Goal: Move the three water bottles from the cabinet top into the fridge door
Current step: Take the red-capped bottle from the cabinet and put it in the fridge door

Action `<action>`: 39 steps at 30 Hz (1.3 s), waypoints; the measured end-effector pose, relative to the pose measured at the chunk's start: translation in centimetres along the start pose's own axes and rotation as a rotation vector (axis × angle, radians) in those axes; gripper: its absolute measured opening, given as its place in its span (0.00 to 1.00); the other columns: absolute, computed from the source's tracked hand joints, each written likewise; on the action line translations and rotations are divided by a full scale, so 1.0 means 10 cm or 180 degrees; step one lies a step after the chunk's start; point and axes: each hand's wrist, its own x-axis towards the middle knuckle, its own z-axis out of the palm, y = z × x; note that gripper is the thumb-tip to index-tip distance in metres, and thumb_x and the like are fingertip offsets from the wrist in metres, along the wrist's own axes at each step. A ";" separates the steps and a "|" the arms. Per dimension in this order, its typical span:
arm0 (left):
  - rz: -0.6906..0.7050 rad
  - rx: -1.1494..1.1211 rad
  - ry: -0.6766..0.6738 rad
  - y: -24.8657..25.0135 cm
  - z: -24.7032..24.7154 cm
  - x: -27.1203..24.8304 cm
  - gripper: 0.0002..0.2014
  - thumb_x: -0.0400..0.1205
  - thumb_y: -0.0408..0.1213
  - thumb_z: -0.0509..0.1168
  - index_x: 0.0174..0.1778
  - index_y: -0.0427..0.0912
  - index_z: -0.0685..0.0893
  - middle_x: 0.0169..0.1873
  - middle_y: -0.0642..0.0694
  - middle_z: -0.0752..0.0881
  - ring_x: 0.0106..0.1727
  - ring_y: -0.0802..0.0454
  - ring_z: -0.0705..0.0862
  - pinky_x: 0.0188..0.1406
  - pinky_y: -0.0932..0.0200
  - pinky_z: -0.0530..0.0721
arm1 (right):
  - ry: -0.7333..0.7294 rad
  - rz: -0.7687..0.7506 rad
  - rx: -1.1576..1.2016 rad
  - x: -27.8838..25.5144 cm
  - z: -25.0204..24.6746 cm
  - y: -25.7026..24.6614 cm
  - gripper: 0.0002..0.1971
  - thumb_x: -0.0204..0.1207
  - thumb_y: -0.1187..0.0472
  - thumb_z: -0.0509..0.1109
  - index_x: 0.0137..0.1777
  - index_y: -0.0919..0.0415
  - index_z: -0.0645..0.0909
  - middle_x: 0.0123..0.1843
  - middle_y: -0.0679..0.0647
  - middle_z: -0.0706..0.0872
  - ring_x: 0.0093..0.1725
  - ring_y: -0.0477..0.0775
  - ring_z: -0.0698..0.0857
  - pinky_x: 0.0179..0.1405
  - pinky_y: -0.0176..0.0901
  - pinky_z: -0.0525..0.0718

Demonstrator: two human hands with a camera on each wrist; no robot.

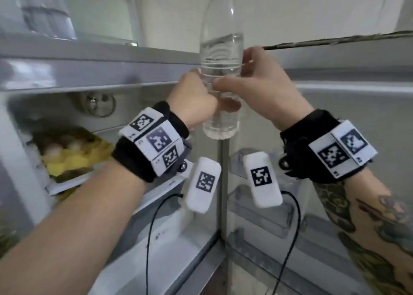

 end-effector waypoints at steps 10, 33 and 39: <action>-0.0331 -0.0059 -0.0464 -0.63 1.26 0.30 0.37 0.61 0.45 0.84 0.63 0.44 0.76 0.48 0.53 0.85 0.47 0.54 0.84 0.44 0.61 0.81 | -0.0130 0.0688 -0.1315 -0.04 -0.28 0.94 0.29 0.64 0.49 0.81 0.64 0.56 0.77 0.52 0.50 0.88 0.49 0.50 0.87 0.43 0.42 0.85; -0.0264 0.0263 -0.0868 -1.19 1.68 0.57 0.22 0.68 0.47 0.73 0.56 0.41 0.83 0.33 0.58 0.82 0.42 0.50 0.86 0.23 0.73 0.67 | -0.0086 0.0962 -0.2203 0.11 0.26 1.44 0.21 0.76 0.70 0.64 0.67 0.65 0.63 0.42 0.62 0.76 0.51 0.73 0.84 0.41 0.50 0.74; -0.0303 0.0262 -0.0750 -1.14 1.70 0.56 0.24 0.73 0.40 0.75 0.59 0.37 0.73 0.46 0.47 0.82 0.47 0.44 0.83 0.41 0.57 0.79 | -0.0035 0.1015 -0.2198 0.14 0.28 1.51 0.29 0.76 0.70 0.63 0.76 0.68 0.57 0.55 0.71 0.84 0.56 0.74 0.83 0.44 0.50 0.73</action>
